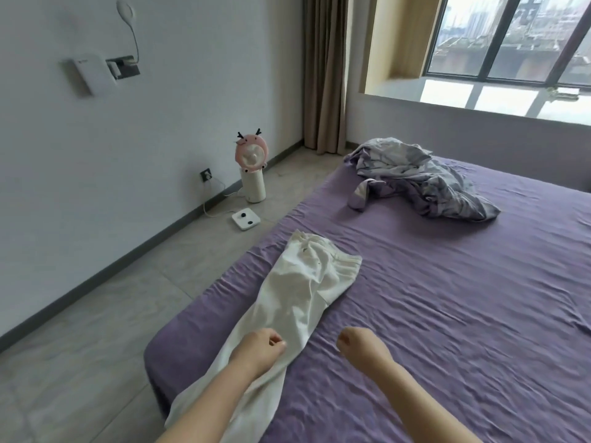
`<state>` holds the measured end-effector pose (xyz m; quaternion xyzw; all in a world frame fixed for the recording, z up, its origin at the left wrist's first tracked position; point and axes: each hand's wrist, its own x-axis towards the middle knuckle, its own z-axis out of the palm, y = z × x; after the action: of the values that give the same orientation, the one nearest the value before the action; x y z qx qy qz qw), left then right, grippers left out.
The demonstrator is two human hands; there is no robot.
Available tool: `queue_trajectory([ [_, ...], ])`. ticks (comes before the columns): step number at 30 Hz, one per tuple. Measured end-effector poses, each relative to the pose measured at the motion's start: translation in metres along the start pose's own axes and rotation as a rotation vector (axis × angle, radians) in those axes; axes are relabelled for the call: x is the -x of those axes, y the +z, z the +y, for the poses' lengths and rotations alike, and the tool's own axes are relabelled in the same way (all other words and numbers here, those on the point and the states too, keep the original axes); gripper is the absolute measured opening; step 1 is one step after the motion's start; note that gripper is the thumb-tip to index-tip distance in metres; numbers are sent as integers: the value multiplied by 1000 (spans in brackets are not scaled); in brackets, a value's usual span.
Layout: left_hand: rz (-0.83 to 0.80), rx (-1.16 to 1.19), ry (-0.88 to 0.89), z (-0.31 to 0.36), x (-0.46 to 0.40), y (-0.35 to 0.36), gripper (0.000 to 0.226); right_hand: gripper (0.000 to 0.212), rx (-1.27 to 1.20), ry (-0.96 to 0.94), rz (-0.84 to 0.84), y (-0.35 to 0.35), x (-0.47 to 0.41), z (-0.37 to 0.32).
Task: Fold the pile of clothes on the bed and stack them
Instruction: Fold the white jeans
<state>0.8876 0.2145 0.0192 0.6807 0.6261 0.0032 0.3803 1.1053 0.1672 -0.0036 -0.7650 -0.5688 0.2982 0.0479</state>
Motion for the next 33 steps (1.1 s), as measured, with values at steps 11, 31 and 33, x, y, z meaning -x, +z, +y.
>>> queue_trajectory([
  [11,-82,25,-44,7,-199,-34,38,39,-108,112,-81,3,-170,-4],
  [31,-206,514,-97,-3,-428,13,52,65,-441,275,-38,53,-391,-13],
  [33,-249,643,-69,8,-397,14,46,65,-653,302,-14,35,-383,-19],
])
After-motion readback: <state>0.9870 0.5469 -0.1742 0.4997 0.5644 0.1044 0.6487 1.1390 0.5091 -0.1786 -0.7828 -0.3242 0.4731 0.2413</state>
